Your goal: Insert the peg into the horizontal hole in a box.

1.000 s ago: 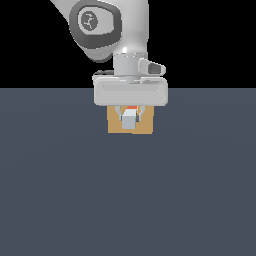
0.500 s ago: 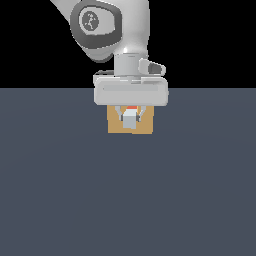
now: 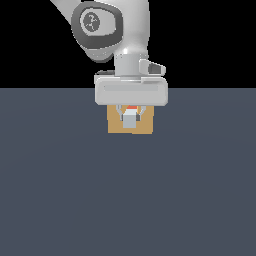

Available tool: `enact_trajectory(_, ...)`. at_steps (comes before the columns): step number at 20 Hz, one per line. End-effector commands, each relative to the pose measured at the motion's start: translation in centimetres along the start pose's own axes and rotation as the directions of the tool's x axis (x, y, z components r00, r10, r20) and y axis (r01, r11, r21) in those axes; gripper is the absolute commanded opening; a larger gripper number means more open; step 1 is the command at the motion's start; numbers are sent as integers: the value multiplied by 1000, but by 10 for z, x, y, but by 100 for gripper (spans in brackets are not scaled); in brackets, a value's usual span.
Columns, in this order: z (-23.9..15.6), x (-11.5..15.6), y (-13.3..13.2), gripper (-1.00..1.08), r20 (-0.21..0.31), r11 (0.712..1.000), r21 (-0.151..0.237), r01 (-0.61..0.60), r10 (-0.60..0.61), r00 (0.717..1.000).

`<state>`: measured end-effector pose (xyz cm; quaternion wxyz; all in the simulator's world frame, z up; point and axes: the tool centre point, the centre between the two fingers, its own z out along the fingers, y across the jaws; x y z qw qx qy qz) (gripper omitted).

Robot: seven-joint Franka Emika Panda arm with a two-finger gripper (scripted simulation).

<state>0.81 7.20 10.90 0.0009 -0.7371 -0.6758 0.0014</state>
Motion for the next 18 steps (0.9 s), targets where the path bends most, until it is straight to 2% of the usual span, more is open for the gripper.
enact_trajectory(1, -1, 10, 0, -100, -1, 1000, -2, 2, -2, 1000)
enact_trajectory(11, -2, 84, -1, -100, -2, 1000, -4, 2, -2, 1000)
enact_trajectory(18, -3, 102, 1, -100, -2, 1000, -5, 2, -2, 1000)
